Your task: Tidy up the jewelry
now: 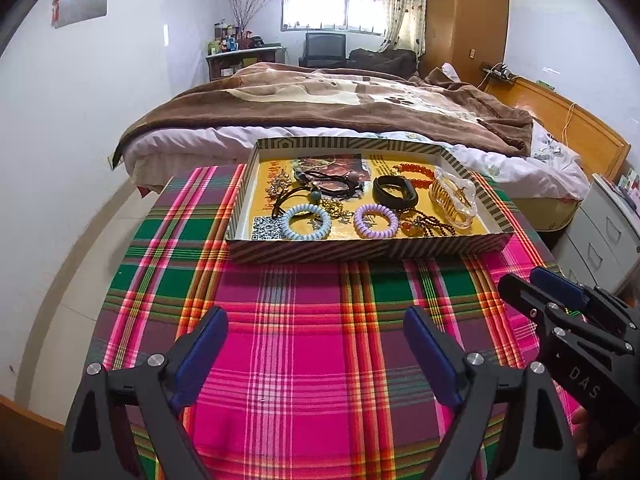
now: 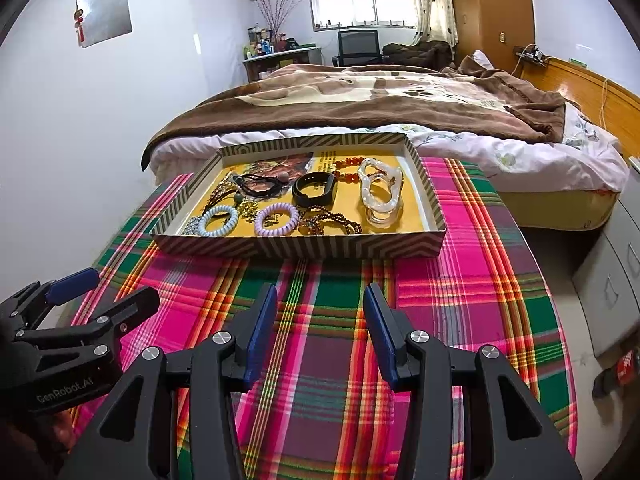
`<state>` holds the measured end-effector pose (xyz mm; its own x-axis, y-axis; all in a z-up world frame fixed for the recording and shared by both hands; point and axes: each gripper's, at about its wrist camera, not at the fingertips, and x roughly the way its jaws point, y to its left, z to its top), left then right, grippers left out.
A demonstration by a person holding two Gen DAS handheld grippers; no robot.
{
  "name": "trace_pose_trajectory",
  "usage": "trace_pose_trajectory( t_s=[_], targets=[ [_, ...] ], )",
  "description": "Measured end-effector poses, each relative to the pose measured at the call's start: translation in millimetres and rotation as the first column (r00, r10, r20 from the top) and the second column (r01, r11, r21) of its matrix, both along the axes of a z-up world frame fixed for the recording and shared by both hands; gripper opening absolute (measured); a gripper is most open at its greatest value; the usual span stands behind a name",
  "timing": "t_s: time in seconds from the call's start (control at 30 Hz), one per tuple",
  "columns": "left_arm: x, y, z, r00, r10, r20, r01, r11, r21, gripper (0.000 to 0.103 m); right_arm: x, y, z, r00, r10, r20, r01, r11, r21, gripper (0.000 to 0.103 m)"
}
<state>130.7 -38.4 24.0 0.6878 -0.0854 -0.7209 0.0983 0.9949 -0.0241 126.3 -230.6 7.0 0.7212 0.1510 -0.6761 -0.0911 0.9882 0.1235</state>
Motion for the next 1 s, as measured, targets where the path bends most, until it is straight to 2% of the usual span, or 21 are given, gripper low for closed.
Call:
trace_pose_trajectory(
  t_s=[0.2,0.7,0.87,1.0],
  targets=[
    [-1.7,0.7,2.9,1.000,0.028,0.010,-0.028,0.999,0.028,0.089,-3.4,1.4,-0.9,1.000,0.003,-0.003,-0.003,1.000,0.003,0.046],
    [-7.4,4.6,3.8,0.999,0.050,0.008,-0.050,0.999,0.016,0.089,-6.3,2.6,0.4,1.000,-0.002,-0.005,0.002,1.000,0.003,0.046],
    [-6.1,-0.3,3.9,0.997,0.072,0.008,-0.072,0.994,0.086,0.089,-6.5,2.4,0.5,1.000,-0.002,-0.009,0.002,1.000,0.002,0.046],
    [-5.8,0.5,1.8,0.998,0.057,-0.013,-0.057,0.998,0.037,0.089,-7.2,3.5,-1.9,1.000,-0.004,-0.012,0.004,1.000,0.000,0.046]
  ],
)
